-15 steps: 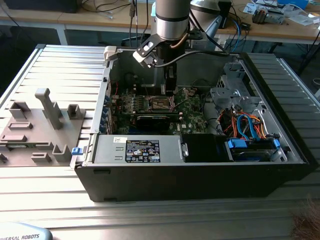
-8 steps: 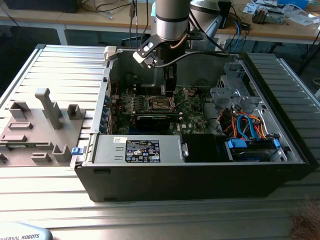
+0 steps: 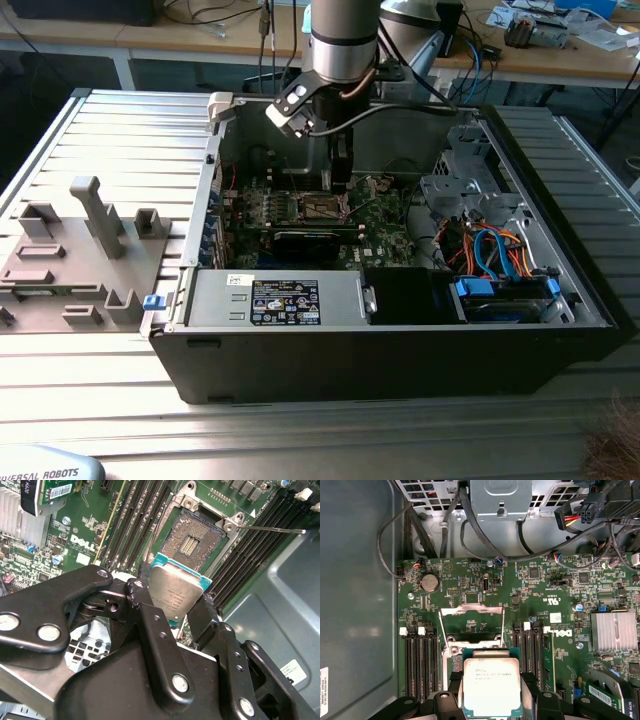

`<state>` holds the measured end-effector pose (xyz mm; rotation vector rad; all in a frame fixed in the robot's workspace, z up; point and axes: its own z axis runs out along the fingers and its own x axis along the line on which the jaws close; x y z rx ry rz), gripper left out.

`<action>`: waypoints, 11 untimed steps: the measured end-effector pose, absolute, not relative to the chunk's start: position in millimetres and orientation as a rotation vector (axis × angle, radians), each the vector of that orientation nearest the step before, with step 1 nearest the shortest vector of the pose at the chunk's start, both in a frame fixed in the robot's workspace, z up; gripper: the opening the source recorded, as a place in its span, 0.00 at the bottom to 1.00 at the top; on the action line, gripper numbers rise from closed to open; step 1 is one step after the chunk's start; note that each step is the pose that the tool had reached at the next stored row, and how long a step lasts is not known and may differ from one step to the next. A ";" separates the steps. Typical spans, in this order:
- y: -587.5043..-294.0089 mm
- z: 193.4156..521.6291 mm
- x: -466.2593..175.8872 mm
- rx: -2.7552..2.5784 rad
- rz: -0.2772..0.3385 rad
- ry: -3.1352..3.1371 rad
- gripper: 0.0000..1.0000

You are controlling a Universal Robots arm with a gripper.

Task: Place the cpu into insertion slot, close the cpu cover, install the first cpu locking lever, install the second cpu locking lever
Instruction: 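Place the cpu into insertion slot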

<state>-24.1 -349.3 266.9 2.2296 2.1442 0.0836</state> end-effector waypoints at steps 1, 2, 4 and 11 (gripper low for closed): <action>-349.3 266.8 -24.1 2.230 0.084 2.144 0.54; -349.3 266.6 -24.1 2.230 0.084 2.144 0.54; -349.3 266.0 -24.1 2.230 0.084 2.144 0.54; -349.2 261.2 -24.6 2.230 0.084 2.144 0.54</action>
